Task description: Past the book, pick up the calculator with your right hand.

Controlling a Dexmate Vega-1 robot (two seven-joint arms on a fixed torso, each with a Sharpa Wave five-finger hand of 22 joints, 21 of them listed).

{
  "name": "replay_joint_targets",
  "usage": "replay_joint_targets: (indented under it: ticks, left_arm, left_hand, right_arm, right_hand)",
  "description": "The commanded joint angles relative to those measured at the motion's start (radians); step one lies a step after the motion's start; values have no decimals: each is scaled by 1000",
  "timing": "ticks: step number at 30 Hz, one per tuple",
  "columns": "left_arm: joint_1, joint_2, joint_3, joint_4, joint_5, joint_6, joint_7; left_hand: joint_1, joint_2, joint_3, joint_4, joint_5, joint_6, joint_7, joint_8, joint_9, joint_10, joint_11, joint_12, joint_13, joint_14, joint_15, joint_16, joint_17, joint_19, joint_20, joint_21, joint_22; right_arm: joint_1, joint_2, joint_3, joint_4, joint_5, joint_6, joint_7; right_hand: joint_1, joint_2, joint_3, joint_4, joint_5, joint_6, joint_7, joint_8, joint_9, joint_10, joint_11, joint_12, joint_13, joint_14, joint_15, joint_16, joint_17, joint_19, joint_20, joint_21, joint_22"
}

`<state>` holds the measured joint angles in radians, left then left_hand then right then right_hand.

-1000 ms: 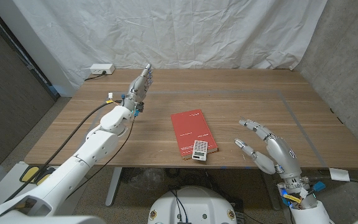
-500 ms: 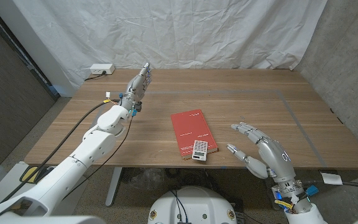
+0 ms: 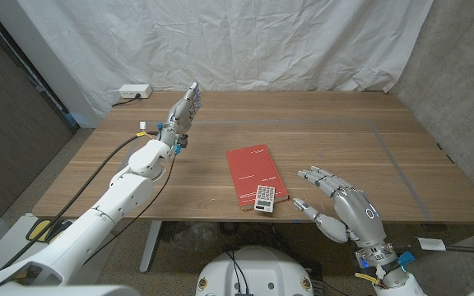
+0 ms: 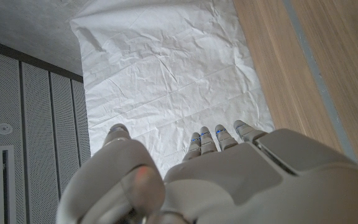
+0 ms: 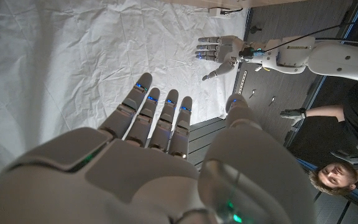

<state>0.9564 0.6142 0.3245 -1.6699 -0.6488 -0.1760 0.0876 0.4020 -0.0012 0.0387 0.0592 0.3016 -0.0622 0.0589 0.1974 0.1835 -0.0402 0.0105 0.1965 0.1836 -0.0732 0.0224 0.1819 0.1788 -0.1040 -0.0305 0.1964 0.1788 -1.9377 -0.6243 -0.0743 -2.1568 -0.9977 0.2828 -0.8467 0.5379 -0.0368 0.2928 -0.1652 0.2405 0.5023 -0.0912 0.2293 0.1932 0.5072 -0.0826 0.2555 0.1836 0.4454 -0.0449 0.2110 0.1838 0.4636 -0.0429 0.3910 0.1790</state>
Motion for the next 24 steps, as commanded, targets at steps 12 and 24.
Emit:
replay_joint_targets:
  ticks: [12,24]
  left_arm:
    - [7,-8,-3,-4,8,-17,11]
    - [-14,-19,8,8,16,-6,16]
  left_hand:
    - [14,2,-6,1,-3,-4,0,0,4,-1,-4,5,3,-4,1,5,3,-9,-45,6,5]
    - [14,3,-8,1,-4,-4,1,0,4,0,-4,5,3,-4,1,5,3,-9,-44,6,5]
  right_arm:
    - [68,-191,-126,-11,-81,-266,-48]
    - [107,-262,-190,-16,-105,-365,-33]
  right_hand:
    - [39,-13,13,-3,16,36,-36,12,5,14,-36,5,7,21,-125,1,5,20,-116,-11,3]
    - [50,-22,15,7,25,80,-60,19,6,50,-58,13,8,42,-140,2,9,40,-124,-15,5]
